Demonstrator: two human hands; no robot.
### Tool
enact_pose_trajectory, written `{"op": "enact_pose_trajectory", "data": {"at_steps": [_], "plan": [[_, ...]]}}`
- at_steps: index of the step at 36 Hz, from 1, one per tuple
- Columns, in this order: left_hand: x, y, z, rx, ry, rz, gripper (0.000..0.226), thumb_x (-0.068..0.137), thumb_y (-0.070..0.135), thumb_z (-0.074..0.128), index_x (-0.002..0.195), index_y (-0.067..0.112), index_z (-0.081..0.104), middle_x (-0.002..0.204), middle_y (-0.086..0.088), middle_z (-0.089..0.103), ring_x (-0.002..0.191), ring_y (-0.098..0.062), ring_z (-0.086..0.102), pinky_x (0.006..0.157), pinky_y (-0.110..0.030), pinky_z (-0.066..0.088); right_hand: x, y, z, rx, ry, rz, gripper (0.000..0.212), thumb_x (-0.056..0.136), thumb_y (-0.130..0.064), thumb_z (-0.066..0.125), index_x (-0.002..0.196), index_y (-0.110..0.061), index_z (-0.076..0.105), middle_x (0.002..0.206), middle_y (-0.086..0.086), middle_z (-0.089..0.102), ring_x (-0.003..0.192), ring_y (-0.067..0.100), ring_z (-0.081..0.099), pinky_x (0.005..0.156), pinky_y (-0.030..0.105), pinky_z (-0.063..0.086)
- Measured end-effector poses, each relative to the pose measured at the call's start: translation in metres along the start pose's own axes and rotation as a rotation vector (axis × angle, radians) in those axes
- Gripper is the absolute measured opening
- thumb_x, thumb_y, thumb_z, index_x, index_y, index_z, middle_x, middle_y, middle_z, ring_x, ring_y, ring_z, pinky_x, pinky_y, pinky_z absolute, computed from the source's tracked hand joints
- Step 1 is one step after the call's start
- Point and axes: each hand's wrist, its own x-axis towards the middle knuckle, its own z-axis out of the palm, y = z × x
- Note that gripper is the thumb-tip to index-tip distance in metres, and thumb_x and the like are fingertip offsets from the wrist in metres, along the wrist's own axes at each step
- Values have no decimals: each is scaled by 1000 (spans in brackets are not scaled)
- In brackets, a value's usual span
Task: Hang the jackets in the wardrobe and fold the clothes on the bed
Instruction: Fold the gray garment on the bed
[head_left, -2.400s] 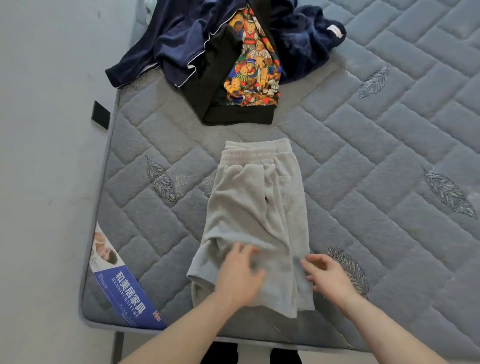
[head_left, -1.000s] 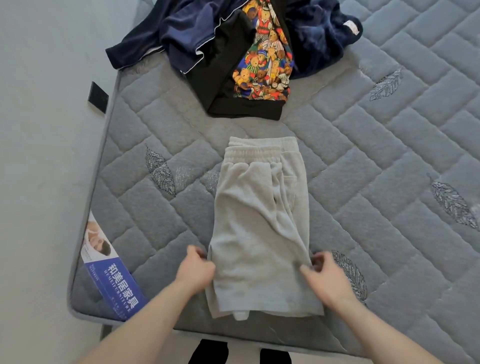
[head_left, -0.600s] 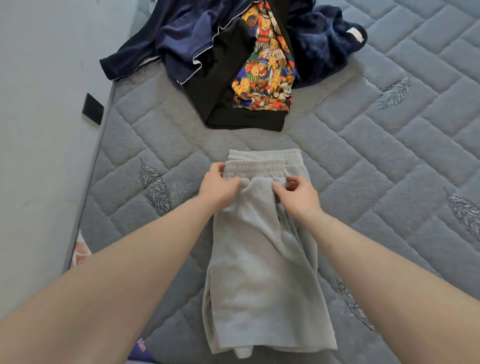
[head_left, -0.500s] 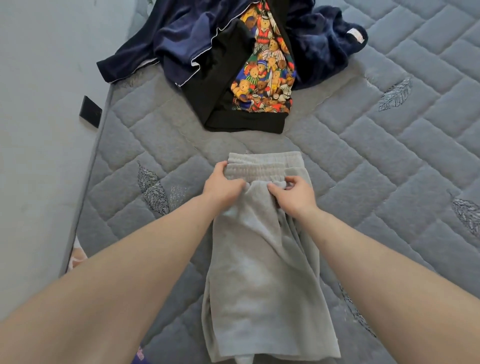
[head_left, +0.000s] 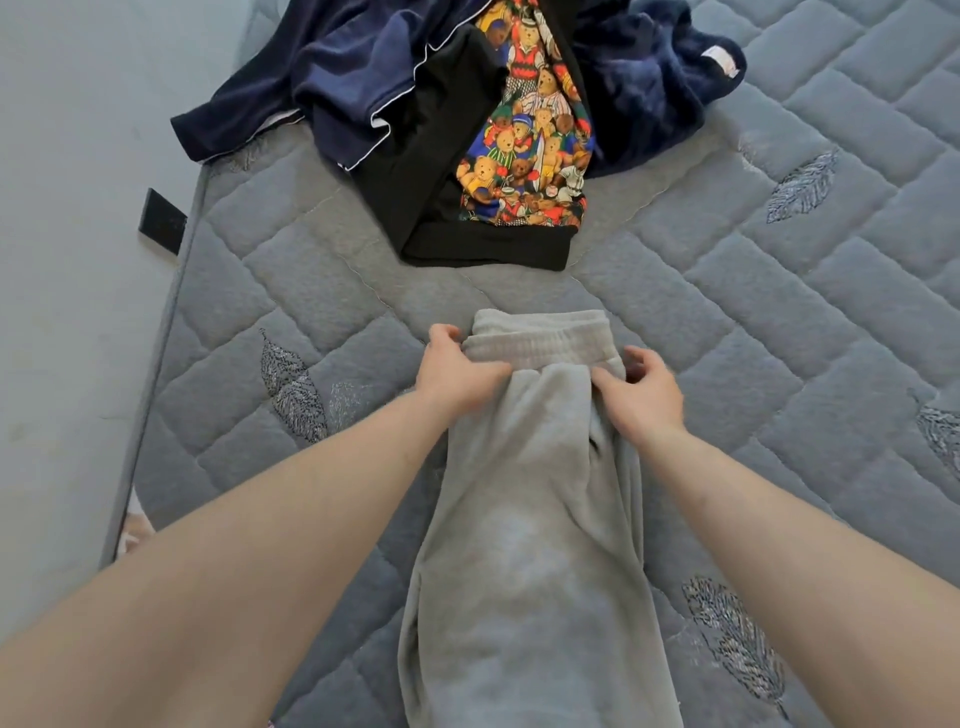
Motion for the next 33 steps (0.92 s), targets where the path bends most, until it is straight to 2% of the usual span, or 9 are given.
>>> {"op": "enact_pose_trajectory", "data": {"at_steps": [5,7,9,13,18,23,26,30,33], "plan": [[8,8,-14,-130,-136,-134,102,65,37,83,152,23,32,134,2,50,113,-19,53,87,-31,48,6,-12,-7,101,-130,76,94,74,-51,83,152,-26,38,110,-13,60,109,14,59,98,33,47],[9,10,-21,-144,-187,-164,93,56,34,82,141,22,45,126,2,56,112,-20,58,96,-37,51,7,-18,-11,97,-182,85,72,76,-43,83,140,-27,55,116,-9,64,106,13,64,94,34,53],[7,11,-26,-147,-257,-157,67,54,29,79,117,15,64,110,-1,65,96,-18,62,82,-33,52,7,-22,-14,87,-223,69,41,80,-28,78,119,-32,71,107,-12,70,92,8,66,72,26,54],[1,9,-34,-90,-177,21,32,66,15,78,98,17,76,93,2,76,90,-17,71,75,-31,58,7,-30,-20,121,-261,14,33,81,-4,67,99,-30,77,91,-11,75,85,11,66,75,30,53],[-22,8,-44,2,-124,310,30,76,11,82,102,22,75,96,9,77,96,-13,73,89,-41,59,1,-33,-37,104,-301,-96,36,85,7,61,87,-25,77,79,-6,72,82,11,62,82,28,51],[-68,-6,-54,310,93,678,18,74,7,66,82,21,55,69,5,63,67,-23,59,60,-47,49,-21,-29,-55,-34,-319,-369,20,86,0,71,82,-19,70,79,-5,68,73,8,59,70,27,49],[-98,-26,-56,397,111,806,19,77,15,68,91,22,59,78,4,67,74,-28,62,59,-40,47,-44,-17,-65,-46,-357,-448,32,84,10,62,81,-21,63,73,-13,65,61,6,54,57,25,44],[-132,-59,-54,487,52,924,45,78,12,67,120,28,69,115,14,73,94,-15,69,65,-29,53,-82,12,-78,-327,-340,-669,35,80,6,67,86,-27,57,82,-8,67,72,11,60,68,32,48],[-147,-87,-48,558,-43,962,36,88,13,66,123,21,69,131,13,68,102,-17,72,67,-35,60,-106,39,-83,-453,-384,-733,36,77,3,64,92,-28,53,95,-10,62,83,20,58,73,43,52]]}}
